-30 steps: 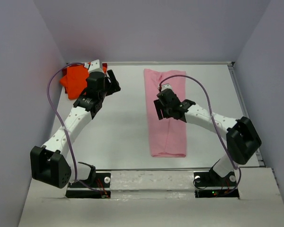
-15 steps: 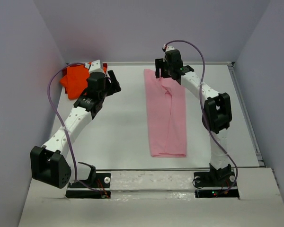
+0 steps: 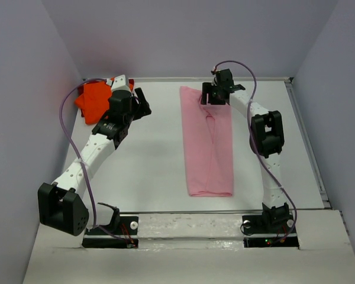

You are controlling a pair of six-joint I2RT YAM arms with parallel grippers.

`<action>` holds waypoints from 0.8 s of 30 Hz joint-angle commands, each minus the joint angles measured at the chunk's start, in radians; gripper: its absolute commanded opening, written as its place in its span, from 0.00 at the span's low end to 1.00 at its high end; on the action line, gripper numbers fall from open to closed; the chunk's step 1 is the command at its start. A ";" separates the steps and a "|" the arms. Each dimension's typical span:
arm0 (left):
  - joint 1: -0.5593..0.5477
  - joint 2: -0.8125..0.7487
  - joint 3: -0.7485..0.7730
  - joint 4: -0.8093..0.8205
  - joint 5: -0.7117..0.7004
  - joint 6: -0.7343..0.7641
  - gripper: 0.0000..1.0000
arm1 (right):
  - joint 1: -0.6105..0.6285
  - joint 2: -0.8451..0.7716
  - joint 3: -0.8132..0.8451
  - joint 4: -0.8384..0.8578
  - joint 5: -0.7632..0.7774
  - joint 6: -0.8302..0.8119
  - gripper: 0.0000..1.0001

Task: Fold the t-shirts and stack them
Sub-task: Fold the tshirt

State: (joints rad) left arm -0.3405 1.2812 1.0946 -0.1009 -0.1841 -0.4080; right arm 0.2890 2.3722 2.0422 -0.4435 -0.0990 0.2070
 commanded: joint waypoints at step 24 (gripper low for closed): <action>0.017 0.000 0.021 0.023 0.020 0.011 0.84 | 0.012 0.280 0.346 -0.116 -0.349 0.097 0.75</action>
State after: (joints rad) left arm -0.3256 1.2816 1.0946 -0.1013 -0.1658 -0.4080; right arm 0.2958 2.5843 2.3112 -0.5098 -0.4084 0.2966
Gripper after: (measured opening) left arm 0.840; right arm 0.750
